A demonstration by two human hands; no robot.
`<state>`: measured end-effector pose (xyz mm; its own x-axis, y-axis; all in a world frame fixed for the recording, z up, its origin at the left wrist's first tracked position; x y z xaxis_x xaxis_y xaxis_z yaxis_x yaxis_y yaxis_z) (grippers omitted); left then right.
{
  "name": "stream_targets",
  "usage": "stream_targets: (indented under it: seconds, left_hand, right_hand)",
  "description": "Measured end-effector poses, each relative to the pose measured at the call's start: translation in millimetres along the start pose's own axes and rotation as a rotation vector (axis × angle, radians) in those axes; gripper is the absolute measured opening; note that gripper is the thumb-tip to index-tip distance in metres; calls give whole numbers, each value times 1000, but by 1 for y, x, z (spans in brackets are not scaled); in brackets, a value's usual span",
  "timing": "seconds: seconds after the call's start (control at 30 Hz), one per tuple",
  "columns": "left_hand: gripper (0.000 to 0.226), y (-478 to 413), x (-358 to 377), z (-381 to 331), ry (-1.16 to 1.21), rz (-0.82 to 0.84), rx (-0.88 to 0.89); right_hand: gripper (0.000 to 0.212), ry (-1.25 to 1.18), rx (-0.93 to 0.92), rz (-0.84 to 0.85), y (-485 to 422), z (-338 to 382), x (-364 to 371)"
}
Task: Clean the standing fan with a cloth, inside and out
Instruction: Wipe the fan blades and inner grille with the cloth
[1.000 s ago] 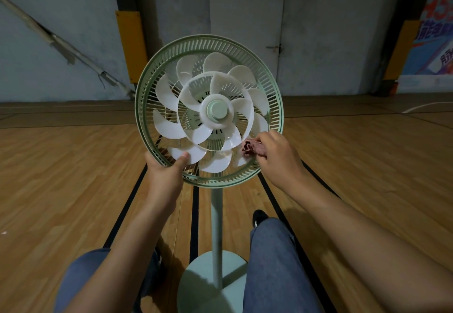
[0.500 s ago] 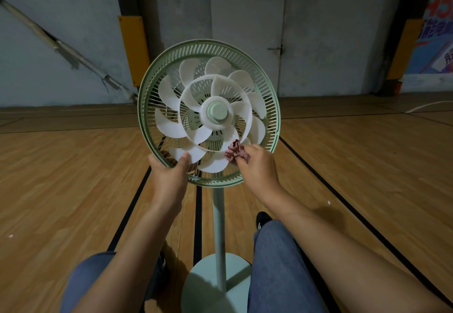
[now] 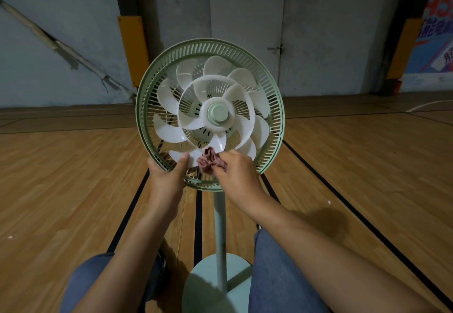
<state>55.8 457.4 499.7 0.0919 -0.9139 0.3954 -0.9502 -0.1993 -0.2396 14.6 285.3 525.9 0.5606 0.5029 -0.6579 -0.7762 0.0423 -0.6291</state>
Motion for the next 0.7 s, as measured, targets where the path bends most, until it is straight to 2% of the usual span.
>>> stream_targets:
  seconds: [0.1,0.2,0.3,0.5,0.6,0.7]
  left_hand:
    - [58,-1,-7,1,12,12,7]
    - [61,-2,-8,2,26,1,12]
    - [61,-2,-6,2,24,-2,5]
    - [55,-3,-2,0,3,-19,5]
    - [55,-2,-3,-2,10,-35,-3]
    - [53,-1,-2,-3,11,-36,-3]
  right_hand:
    - [8,36,-101,11,4,-5,-3]
    - [31,157,-175,9,7,-12,-12]
    - [39,221,-216,-19,8,-22,-24]
    - [45,308,-204,-53,5,-46,-47]
    - [39,348,-165,-75,-1,-57,-57]
    - [37,374,-229,-98,-9,-59,-65]
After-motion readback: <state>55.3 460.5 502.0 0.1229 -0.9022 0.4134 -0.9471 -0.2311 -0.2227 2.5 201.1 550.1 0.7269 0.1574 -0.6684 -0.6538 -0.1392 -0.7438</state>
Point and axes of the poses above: each hand's wrist, its own y-axis away from the middle knuckle, its own x-axis out of the palm, z = x × y, the point moved 1 cm from there along -y, towards the middle knuckle, and after that the axes turned 12 degrees about y, right-handed, at the moved point
